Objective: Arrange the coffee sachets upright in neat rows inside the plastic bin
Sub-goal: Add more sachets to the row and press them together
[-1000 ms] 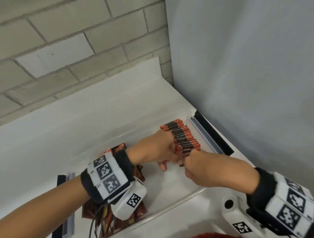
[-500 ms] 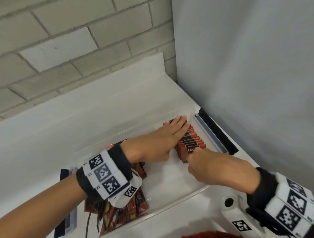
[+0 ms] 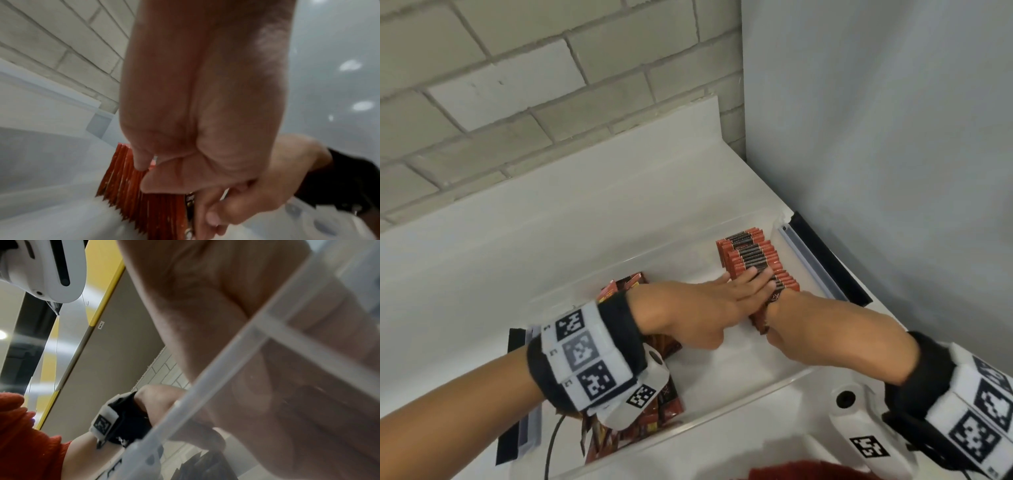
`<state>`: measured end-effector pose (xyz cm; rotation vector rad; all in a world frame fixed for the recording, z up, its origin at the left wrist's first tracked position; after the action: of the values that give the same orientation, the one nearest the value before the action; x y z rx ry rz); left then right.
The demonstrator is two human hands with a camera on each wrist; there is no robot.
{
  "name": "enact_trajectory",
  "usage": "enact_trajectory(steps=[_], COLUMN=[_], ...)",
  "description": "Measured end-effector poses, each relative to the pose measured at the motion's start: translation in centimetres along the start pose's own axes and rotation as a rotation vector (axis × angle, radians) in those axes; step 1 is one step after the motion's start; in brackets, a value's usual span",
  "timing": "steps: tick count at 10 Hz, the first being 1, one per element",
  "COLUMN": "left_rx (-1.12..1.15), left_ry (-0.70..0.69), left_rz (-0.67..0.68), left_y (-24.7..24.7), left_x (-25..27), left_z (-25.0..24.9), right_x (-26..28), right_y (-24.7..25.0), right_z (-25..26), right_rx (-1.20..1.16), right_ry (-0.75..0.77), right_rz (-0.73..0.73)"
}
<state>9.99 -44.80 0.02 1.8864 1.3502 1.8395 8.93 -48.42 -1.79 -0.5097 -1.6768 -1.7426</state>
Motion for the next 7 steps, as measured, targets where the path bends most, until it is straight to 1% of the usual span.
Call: enact_trajectory(steps=[1, 2, 3, 4, 5, 6, 7], left_rx=[0.042, 0.225, 0.465, 0.931, 1.458, 1.841, 1.923], left_ry=[0.019, 0.005, 0.166, 0.286, 0.181, 0.037, 0.060], left_rz=[-0.011, -0.065, -0.234, -0.307, -0.266, -0.269, -0.327], left_y=[-0.2, 0.8, 1.9, -0.2, -2.0, -1.6, -1.5], left_x=[-0.1, 1.4, 3.0, 2.7, 0.4, -1.6, -2.1], left_z=[0.3, 1.2, 4.9, 7.0, 4.6, 2.0, 2.0], right_x=[1.0, 2.0, 2.5, 2.8, 2.8, 2.7, 2.5], right_y=[1.0, 1.6, 2.0, 2.2, 2.2, 2.2, 1.9], right_z=[-0.3, -0.5, -0.2, -0.3, -0.2, -0.1, -0.5], right_rx=[-0.172, -0.228, -0.195, -0.179, -0.174, -0.183, -0.205], right_ry=[0.056, 0.066, 0.066, 0.057, 0.050, 0.041, 0.024], right_rz=[-0.131, -0.179, -0.176, -0.177, -0.182, -0.198, -0.197])
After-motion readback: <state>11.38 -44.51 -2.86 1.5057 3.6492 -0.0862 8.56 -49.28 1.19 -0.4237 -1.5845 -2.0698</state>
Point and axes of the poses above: each hand's wrist, its own x-axis away from the middle knuckle, its own y-axis out of the back of the hand, z = x × y, the point moved 10 cm from there along -x, towards the middle knuckle, and after that the axes turned 3 degrees about -x, right-handed, at the moved point
